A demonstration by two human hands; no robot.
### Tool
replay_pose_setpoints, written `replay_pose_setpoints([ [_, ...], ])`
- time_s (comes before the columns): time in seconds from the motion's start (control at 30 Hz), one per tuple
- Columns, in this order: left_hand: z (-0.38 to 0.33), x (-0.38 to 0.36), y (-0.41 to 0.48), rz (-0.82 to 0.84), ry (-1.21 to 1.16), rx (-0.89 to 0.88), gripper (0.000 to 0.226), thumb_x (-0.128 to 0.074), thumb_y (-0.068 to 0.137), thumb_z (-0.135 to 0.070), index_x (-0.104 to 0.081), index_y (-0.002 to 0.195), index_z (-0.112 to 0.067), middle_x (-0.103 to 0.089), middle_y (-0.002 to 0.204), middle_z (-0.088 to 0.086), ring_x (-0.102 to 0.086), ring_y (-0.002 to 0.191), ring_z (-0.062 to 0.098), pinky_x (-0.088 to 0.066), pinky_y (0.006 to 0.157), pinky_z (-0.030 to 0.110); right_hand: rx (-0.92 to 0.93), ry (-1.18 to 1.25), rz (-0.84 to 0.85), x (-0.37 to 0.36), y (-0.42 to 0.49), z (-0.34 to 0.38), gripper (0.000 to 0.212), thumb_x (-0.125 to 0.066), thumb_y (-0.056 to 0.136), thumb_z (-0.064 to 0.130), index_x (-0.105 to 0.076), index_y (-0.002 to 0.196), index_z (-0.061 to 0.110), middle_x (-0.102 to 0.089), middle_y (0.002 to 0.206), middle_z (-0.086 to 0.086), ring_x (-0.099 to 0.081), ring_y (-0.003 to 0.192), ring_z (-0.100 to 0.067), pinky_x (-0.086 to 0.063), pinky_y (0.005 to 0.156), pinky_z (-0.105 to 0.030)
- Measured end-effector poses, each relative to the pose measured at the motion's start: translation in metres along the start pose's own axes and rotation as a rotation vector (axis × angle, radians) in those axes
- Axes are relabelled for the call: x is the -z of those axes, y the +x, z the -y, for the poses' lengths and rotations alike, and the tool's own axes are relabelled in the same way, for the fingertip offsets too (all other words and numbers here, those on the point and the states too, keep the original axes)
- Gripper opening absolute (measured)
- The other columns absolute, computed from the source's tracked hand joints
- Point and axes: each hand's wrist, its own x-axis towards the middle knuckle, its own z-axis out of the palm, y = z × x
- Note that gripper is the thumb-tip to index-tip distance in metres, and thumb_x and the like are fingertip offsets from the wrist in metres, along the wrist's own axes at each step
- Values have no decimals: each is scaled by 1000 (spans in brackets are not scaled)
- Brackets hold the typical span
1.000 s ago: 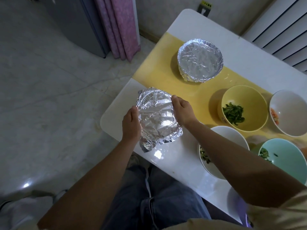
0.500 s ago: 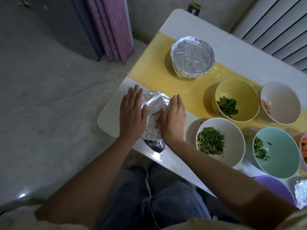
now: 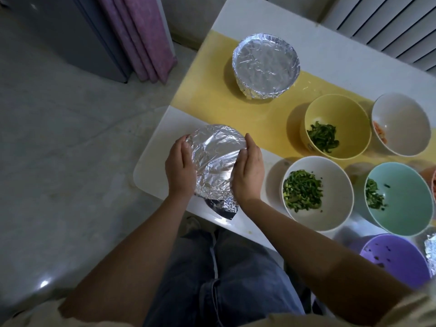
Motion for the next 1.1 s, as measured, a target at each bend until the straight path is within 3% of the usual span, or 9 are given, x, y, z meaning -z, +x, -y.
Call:
replay_pose_setpoints([
  [0.1,1,-1,1,20,-114,73,37,-33,106,-21,-62,116,0,-67,105,17,-62,96,23,-47,85,33,-49,68,-7,0,2,1,38,-34,105,19,-46,139,8,-56,136,-8,-50,123,-18,-37,102,-20],
  [0.17,-4,1,1,40,-182,132,36,-34,106,-18,-58,85,-3,-53,72,16,-49,65,23,-39,65,39,-78,94,2,3,5,2,36,-33,105,23,-51,133,8,-64,123,-9,-59,109,-22,-44,87,-28],
  [0.23,-8,3,-1,55,-208,192,37,-33,106,-20,-38,69,-17,-32,60,-4,-28,54,10,-26,59,34,-110,111,59,6,11,0,35,-32,105,26,-52,129,10,-67,106,-8,-59,91,-20,-40,73,-26],
  [0.3,-8,5,-3,31,-195,243,32,-34,104,-19,-42,73,-15,-33,60,-9,-30,56,8,-27,60,32,-125,103,172,7,23,-5,36,-31,104,30,-52,129,14,-62,89,-1,-54,79,-18,-37,71,-26],
  [0.4,-8,14,-12,-89,-152,317,25,-33,88,-25,-53,89,-9,-48,66,-5,-45,62,16,-34,60,32,33,-39,326,2,45,-6,41,-33,99,31,-59,128,19,-61,90,2,-56,85,-21,-44,79,-33],
  [0.57,7,28,-21,-131,-7,421,39,-28,89,-31,-52,92,-1,-58,88,14,-56,94,34,-37,76,39,217,-253,374,-5,59,14,45,-37,95,30,-60,131,18,-51,142,-14,-45,131,-31,-35,108,-43],
  [0.8,-9,32,-20,-92,81,-32,50,-35,95,-23,-46,140,-4,-43,148,12,-38,137,24,-30,111,35,241,-132,99,14,-2,28,45,-42,98,16,-41,141,0,-35,151,-17,-33,138,-29,-23,111,-35],
  [0.97,-6,18,-11,130,177,-85,55,-30,101,-33,-37,147,-3,-42,150,13,-38,138,25,-28,110,31,181,-194,164,11,-40,9,57,-31,102,33,-31,147,-1,-24,156,-20,-20,145,-28,-16,116,-35],
  [1.1,1,15,-6,71,181,-81,42,-33,104,-22,-46,140,-2,-55,136,16,-52,124,30,-38,97,31,42,-33,126,4,-32,4,54,-34,103,28,-27,149,0,-35,149,-15,-32,138,-23,-25,114,-29],
])
